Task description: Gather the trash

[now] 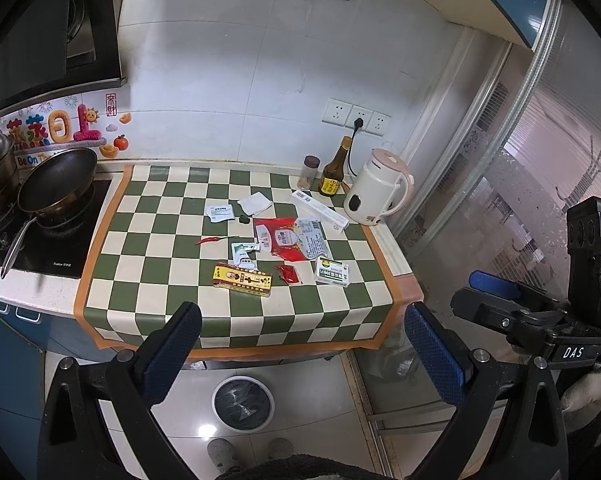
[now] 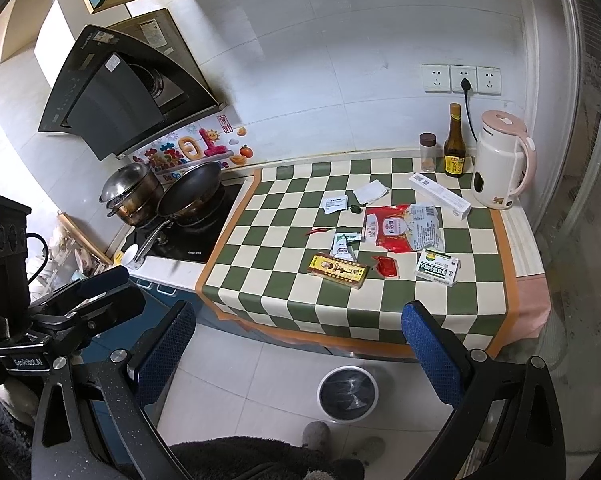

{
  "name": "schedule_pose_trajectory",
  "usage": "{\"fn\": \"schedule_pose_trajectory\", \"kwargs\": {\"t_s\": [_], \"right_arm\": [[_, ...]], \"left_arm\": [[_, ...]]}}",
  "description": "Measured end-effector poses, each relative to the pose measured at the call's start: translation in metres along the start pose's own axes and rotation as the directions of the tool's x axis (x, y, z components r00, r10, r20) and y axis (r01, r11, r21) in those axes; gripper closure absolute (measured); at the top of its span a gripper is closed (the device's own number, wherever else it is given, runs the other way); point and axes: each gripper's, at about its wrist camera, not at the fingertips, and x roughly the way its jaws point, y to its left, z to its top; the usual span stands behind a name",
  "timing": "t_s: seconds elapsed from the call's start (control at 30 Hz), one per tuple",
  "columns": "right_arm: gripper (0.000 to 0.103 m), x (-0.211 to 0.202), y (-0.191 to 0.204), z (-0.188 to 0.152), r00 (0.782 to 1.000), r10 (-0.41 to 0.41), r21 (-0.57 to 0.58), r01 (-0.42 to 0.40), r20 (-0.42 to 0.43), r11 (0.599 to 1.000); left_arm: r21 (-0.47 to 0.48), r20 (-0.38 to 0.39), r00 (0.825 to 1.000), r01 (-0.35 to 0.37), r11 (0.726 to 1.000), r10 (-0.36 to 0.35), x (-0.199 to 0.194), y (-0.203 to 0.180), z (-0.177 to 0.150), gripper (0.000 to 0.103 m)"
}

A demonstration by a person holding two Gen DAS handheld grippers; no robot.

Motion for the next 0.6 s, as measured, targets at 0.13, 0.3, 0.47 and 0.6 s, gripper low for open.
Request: {"fn": "schedule_pose_trajectory", "kwargs": {"t_s": [0.13, 0.3, 0.47, 0.6], "right_arm": [[0.0, -0.0001, -0.0023, 0.0006, 1.0, 0.0, 0.002, 0.0, -0.001, 1.0], [0.0, -0.0008, 0.0009, -0.0002, 1.0, 0.003, -0.002, -0.003, -0.004, 1.0], [0.0, -0.0019, 0.0066, -0.0011, 1.0, 0.003, -0.001, -0.003, -0.003, 1.0], [0.0, -0.0014, 0.0074, -0.0012, 1.0, 0.004, -0.003, -0.004, -0.004, 1.0]], "left_arm": [[0.001, 0.0, 1.0, -0.002, 1.0, 0.002, 0.0003, -0.0002, 0.0001, 0.0], [-0.001, 0.002, 1.0, -0.002, 1.0, 0.002, 0.0008, -0.0015, 0.0016, 0.0], [-0.003, 0.002, 1.0, 0.0, 1.0, 0.0, 0.0, -0.0006, 0.0007, 0.0], [-0.003, 0.001, 1.0, 0.004, 1.0, -0.004, 0.0003, -0.0007, 0.0004, 0.0]]}}
